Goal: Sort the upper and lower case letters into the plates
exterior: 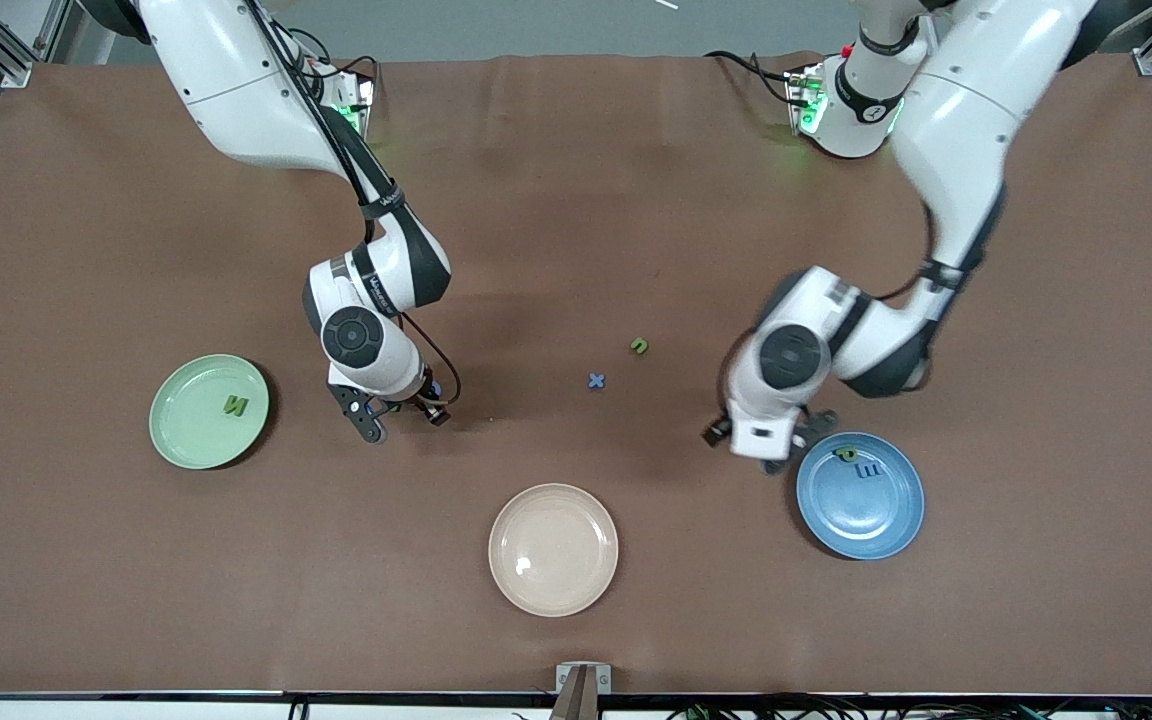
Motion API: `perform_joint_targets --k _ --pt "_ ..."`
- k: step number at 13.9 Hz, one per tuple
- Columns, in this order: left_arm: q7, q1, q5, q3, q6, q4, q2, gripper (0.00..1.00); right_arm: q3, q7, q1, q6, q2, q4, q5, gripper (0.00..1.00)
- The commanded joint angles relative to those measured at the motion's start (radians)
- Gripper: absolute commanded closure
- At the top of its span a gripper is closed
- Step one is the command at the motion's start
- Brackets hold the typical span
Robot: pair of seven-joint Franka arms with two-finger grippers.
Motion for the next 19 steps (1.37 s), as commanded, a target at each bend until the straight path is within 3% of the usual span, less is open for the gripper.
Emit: perform_joint_targets --k 1,4,10,13,16,17,19 --pt "-0.171 -0.096 -0.003 -0.006 0.04 -0.05 -0.02 0.1 -0.006 0.015 0.007 0.011 0.0 -0.025 0.005 0.33" --pt "-0.351 -0.148 0.005 -0.017 0.182 -0.144 -0.024 0.18 -0.004 0.015 0.009 0.01 0.0 -0.028 0.006 0.42" --pt "-0.386 -0.169 0.013 -0.015 0.218 -0.202 -0.021 0.25 -0.004 0.015 0.027 0.013 0.0 -0.028 0.005 0.64" --pt "-0.386 -0.176 0.013 -0.015 0.241 -0.205 -0.012 0.34 -0.004 0.015 0.046 0.013 0.0 -0.027 0.004 0.76" --pt "-0.386 -0.174 0.014 -0.015 0.242 -0.222 -0.012 0.41 -0.006 0.002 0.049 -0.003 -0.007 -0.007 0.003 0.8" --pt "-0.386 -0.176 0.014 -0.015 0.244 -0.221 -0.011 0.42 -0.007 -0.004 0.04 -0.019 -0.022 0.005 0.001 0.81" --pt "-0.386 -0.176 0.014 -0.015 0.244 -0.221 -0.006 0.5 -0.015 -0.088 0.005 -0.186 -0.085 0.057 -0.011 0.82"
